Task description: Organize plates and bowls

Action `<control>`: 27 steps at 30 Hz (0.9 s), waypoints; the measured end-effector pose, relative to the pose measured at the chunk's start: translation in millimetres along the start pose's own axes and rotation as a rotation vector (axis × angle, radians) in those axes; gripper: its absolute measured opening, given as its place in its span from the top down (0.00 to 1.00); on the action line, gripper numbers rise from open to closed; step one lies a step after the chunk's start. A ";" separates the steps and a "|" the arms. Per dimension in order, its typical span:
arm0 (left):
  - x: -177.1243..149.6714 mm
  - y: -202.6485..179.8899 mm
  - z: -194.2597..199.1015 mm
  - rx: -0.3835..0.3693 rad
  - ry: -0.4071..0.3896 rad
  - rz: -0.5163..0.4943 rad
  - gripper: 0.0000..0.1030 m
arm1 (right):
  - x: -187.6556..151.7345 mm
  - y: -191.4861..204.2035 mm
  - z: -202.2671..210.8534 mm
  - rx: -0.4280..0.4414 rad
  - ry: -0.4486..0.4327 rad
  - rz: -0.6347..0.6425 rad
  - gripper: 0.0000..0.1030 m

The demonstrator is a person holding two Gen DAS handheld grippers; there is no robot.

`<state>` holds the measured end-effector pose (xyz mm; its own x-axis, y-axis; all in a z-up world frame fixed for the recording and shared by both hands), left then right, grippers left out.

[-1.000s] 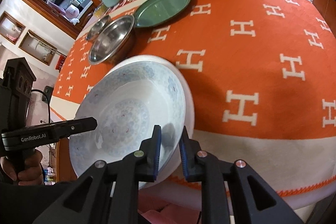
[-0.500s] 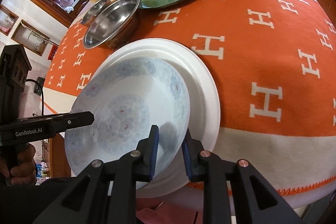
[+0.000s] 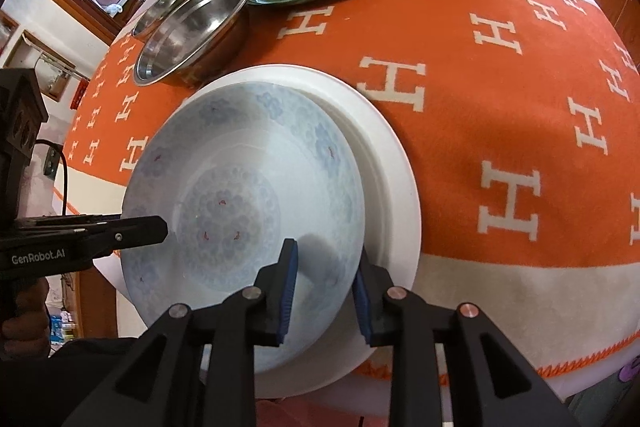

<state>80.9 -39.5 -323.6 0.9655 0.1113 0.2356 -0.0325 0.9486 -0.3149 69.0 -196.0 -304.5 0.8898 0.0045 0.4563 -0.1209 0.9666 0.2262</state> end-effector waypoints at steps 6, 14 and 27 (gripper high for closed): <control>0.3 1.1 -3.5 0.007 0.016 0.004 0.70 | 2.2 1.5 -2.6 -0.014 0.003 0.052 0.73; 2.9 -1.1 0.6 0.028 -0.013 0.020 0.68 | 3.9 5.0 -1.8 -0.053 -0.002 0.162 0.73; -0.4 -9.2 35.8 0.067 -0.177 0.055 0.57 | 17.5 10.3 25.5 -0.008 -0.122 0.286 0.54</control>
Point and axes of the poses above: each gripper's, at about its wrist camera, not at the fingertips, and z roughly against the way its jaws point, y to its left, x to its top, the point moved 8 cm from there along -z, roughly the way its jaws point, and after that the axes turned 14 degrees about -y, right-handed, at the moved point
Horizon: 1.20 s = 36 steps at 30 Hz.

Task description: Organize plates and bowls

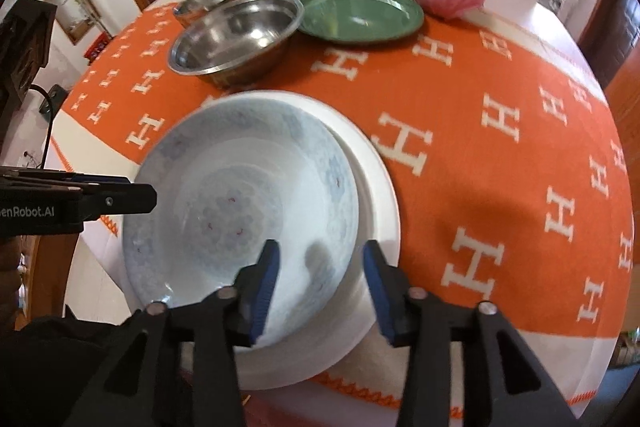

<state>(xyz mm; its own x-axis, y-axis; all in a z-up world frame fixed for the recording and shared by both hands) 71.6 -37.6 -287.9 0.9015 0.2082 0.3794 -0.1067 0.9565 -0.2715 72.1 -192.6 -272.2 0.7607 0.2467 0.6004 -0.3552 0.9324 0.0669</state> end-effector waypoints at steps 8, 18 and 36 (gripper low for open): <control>5.4 -19.5 38.0 0.013 -0.194 0.027 0.43 | 7.1 -8.9 24.3 -0.006 -0.101 0.072 0.54; 13.5 -28.6 93.7 0.102 -0.387 0.072 0.31 | 13.9 -44.8 57.1 -0.051 -0.225 -0.006 0.50; 94.3 -46.6 162.2 0.005 -0.462 -0.150 0.19 | 48.5 -48.8 88.3 -0.106 -0.324 -0.174 0.34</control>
Point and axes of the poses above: each gripper's, at about its wrist camera, not at the fingertips, and z roughly against the way its jaws point, y to its left, x to its top, the point moved 8 cm from there along -z, roughly the way its jaws point, and after that the axes turned 14 degrees about -y, right-handed, at the moved point
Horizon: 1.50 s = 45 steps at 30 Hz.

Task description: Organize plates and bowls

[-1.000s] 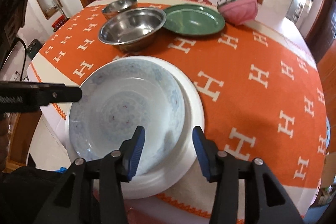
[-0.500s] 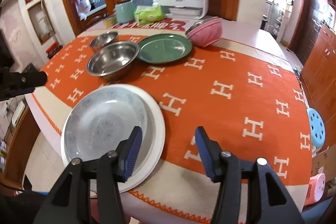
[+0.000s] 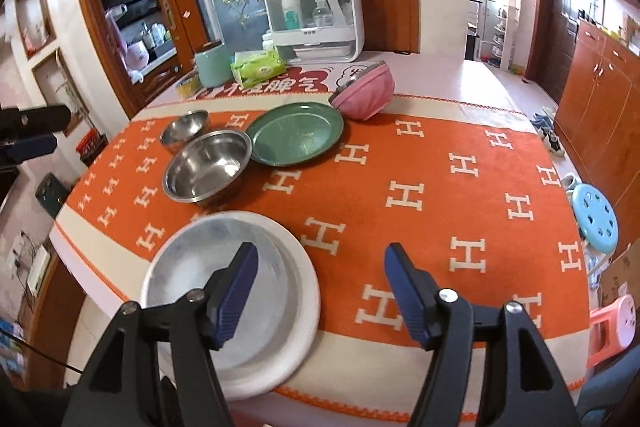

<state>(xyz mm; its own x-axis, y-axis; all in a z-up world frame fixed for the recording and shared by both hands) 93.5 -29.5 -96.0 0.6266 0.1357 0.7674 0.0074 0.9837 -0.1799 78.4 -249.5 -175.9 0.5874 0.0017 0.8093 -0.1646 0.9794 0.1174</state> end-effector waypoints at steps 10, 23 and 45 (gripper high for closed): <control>49.3 31.8 -15.6 -0.033 0.034 -0.120 0.19 | 20.8 33.2 -13.9 -0.039 0.020 -0.051 0.33; 114.4 61.8 -59.9 -0.136 0.067 -0.256 0.18 | 57.3 69.3 -47.7 -0.096 -0.006 -0.129 0.24; 147.1 42.5 -185.8 -0.246 0.187 -0.473 0.18 | 84.6 47.7 -114.7 -0.266 -0.014 -0.344 0.18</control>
Point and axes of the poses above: each gripper's, at about its wrist camera, not at the fingertips, and z roughly against the way its jaws point, y to its left, x to its top, the point moved 8 cm from there along -z, roughly the way its jaws point, and after that the axes turned 14 degrees about -y, right-handed, at the moved point
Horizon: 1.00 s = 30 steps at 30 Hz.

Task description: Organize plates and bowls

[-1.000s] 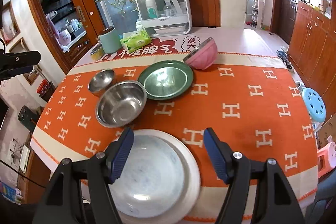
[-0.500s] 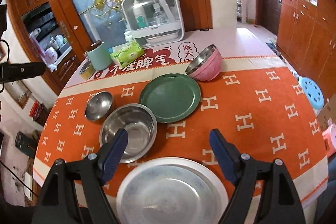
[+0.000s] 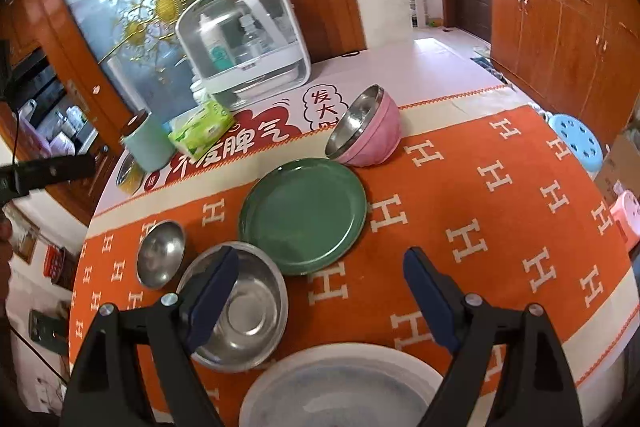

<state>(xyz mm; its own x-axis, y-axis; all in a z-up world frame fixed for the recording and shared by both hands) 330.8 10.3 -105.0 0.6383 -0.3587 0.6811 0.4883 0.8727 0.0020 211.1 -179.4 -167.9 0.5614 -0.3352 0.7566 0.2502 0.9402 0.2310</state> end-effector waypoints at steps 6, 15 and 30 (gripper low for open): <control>-7.4 -5.8 -40.9 -0.060 0.067 0.000 0.18 | -2.5 -5.2 -24.9 0.017 0.010 -0.097 0.18; -27.2 -12.3 -100.5 -0.136 0.143 0.014 0.18 | -25.1 -13.5 -62.3 0.052 0.039 -0.227 0.18; -56.8 -13.2 -189.1 -0.142 0.233 0.057 0.18 | -49.6 -31.7 -120.4 0.093 0.081 -0.359 0.18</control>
<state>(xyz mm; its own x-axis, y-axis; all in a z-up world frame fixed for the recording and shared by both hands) 400.7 -43.5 -282.2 0.7787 -0.3911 0.4907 0.5156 0.8444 -0.1452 270.3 -199.8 -286.4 0.5123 -0.6447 0.5674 0.3719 0.7621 0.5300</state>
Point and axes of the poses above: each gripper's, at about its wrist camera, not at the fingertips, and z roughly against the way its jaws point, y to its left, x to its top, the point moved 8 cm from there along -z, roughly the way its jaws point, and after that the axes turned 14 degrees about -y, right-handed, at the moved point
